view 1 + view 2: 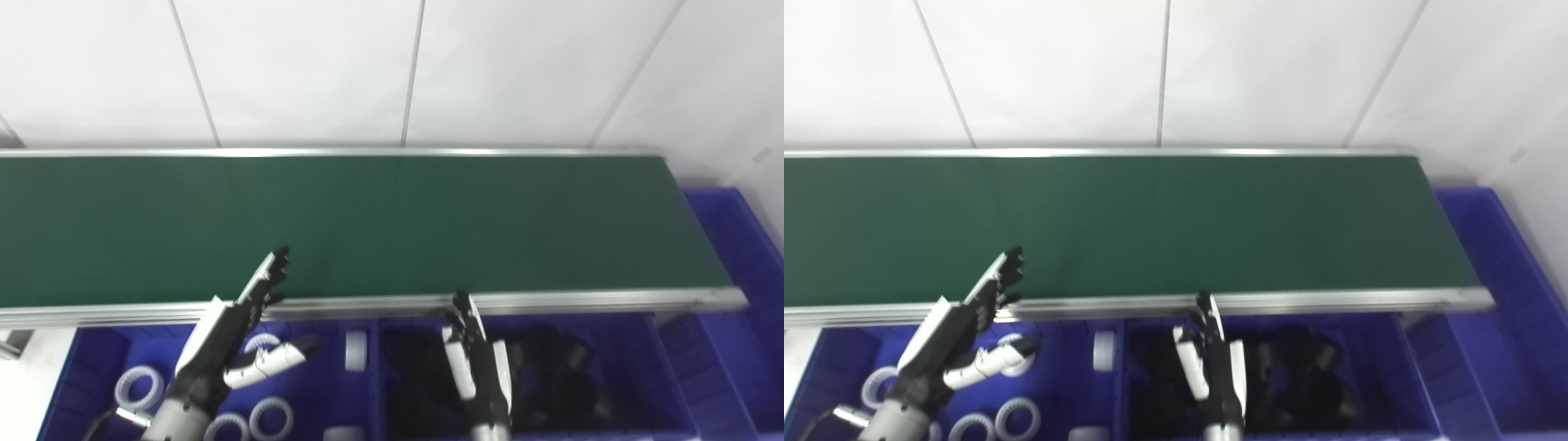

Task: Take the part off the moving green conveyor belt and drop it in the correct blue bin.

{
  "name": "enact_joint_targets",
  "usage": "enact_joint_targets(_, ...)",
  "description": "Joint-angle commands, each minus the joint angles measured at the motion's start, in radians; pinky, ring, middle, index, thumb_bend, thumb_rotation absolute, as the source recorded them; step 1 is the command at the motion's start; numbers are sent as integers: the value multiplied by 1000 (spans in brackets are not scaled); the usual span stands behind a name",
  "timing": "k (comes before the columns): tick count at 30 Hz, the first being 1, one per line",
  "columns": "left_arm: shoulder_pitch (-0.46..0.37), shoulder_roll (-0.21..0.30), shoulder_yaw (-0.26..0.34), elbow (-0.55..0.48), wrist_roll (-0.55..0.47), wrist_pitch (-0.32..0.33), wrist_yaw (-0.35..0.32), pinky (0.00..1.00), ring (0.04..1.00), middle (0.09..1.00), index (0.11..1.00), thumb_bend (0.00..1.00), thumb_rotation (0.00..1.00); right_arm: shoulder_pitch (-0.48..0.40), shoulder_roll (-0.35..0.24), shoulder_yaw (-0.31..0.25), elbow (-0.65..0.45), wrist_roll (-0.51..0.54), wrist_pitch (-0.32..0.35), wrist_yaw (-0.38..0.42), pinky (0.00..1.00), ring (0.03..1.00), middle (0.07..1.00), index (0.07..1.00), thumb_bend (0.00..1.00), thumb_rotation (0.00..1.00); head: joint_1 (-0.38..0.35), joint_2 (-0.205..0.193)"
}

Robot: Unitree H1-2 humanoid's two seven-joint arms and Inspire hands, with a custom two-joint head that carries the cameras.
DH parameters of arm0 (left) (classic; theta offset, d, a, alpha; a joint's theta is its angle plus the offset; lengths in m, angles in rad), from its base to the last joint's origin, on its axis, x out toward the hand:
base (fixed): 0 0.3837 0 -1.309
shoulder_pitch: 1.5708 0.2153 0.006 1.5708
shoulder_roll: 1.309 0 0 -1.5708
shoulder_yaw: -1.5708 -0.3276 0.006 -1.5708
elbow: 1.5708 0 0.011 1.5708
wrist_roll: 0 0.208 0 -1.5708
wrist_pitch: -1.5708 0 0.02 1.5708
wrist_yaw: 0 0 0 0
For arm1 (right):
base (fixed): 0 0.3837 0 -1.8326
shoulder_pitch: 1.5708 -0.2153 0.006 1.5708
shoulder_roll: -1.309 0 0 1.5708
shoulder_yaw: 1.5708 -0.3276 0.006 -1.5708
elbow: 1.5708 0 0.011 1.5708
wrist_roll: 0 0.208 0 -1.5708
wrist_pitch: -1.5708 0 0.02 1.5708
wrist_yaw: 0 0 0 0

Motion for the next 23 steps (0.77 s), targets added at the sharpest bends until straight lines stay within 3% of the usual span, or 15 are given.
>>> enact_joint_targets(1, -32, 2, 5, -36, -20, -4, 15, 910, 978, 1000, 1000, 623, 619, -53, 160, 80, -29, 6, 3, -9, 790, 880, 934, 962, 705, 1000, 15, 0)
enact_joint_targets(6, -35, -23, -1, -40, 0, 2, 39, 915, 975, 1000, 1000, 621, 606, -50, 133, 69, -43, 15, 1, 2, 784, 871, 927, 961, 721, 1000, 93, 1)
enact_joint_targets(9, -24, -45, 4, -50, 1, 5, 67, 867, 951, 996, 999, 604, 625, -41, 117, 65, -54, 15, -1, 7, 785, 867, 925, 962, 723, 1000, 114, 1)
enact_joint_targets(11, -2, -78, 26, -77, -34, 23, 94, 876, 948, 994, 1000, 600, 652, -30, 106, 65, -67, 15, -2, 12, 786, 862, 919, 959, 721, 1000, 137, 1)
enact_joint_targets(14, 42, -151, 80, -153, -180, 104, 123, 980, 986, 999, 1000, 553, 614, -12, 91, 69, -90, 23, -8, 28, 786, 860, 915, 956, 721, 1000, 161, 5)
enact_joint_targets(17, 79, -180, 100, -189, -232, 140, 144, 998, 998, 1000, 1000, 484, 656, 2, 77, 71, -110, 26, -10, 45, 785, 851, 915, 953, 727, 1000, 179, 6)
enact_joint_targets(19, 98, -186, 94, -182, -229, 121, 158, 1000, 1000, 1000, 1000, 422, 673, 10, 68, 67, -118, 29, -14, 54, 782, 843, 911, 946, 734, 1000, 208, 5)
enact_joint_targets(23, 123, -207, 82, -74, -192, -19, 211, 1000, 991, 1000, 1000, 396, 695, 27, 42, 64, -132, 21, -25, 66, 794, 843, 912, 940, 721, 1000, 274, -5)
